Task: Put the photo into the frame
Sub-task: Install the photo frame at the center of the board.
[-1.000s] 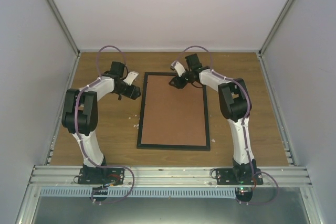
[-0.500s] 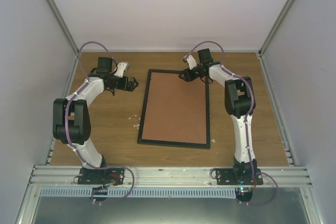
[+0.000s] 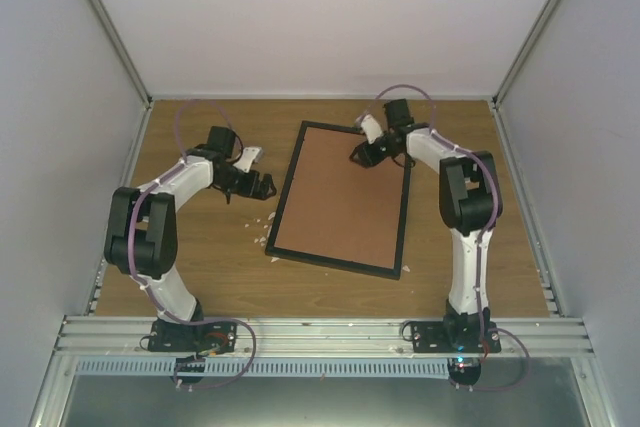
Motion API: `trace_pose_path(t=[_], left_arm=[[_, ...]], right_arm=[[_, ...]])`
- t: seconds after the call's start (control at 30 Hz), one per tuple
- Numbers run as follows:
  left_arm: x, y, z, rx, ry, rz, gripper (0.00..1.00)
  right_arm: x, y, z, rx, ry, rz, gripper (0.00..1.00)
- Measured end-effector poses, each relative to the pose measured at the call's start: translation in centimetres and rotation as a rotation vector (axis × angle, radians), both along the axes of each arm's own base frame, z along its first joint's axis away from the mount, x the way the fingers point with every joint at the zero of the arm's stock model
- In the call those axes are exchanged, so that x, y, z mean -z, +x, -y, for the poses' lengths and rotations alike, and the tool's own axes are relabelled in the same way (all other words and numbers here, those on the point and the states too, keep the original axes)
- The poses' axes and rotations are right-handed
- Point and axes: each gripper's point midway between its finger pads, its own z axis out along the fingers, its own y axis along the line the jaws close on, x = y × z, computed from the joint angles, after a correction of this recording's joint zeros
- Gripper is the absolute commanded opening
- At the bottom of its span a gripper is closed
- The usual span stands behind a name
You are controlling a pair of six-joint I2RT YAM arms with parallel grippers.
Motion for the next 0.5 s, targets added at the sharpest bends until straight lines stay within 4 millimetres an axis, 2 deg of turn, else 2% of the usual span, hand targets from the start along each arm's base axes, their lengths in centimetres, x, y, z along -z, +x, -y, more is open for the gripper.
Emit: trace_pose_path(t=[0.07,0.17,0.27,0.37,0.5], left_arm=[[1.0,-1.3,0.7,0.010,0.016,-0.042,0.98],[2.3,-3.1,1.4,0.021,0.042,-0.098,0.96],[3.2,-4.4,1.5,0.015,0.063,-0.140,0.93],[3.8,-5.5,1.0,-0.007,0.085,-0.172,0.91],[4.0,-5.6,0.6,-0.031,0.104,-0.181,0.86]], right_arm=[[-0.7,-3.8,-2.7,-0.105,-0.020,0.011,0.56],[-1.9,-10.0,-8.3,-0.301,-0.040,0.069,0.57],[-2.5,-15.3,-13.1,-0.472,-0.041,0.119,0.57],[-1.8,-17.4,-15.3,-0.539,-0.048,0.130,0.56],[-0.2,-17.6,-15.9,-0.541,-0.091,0.133,0.57]])
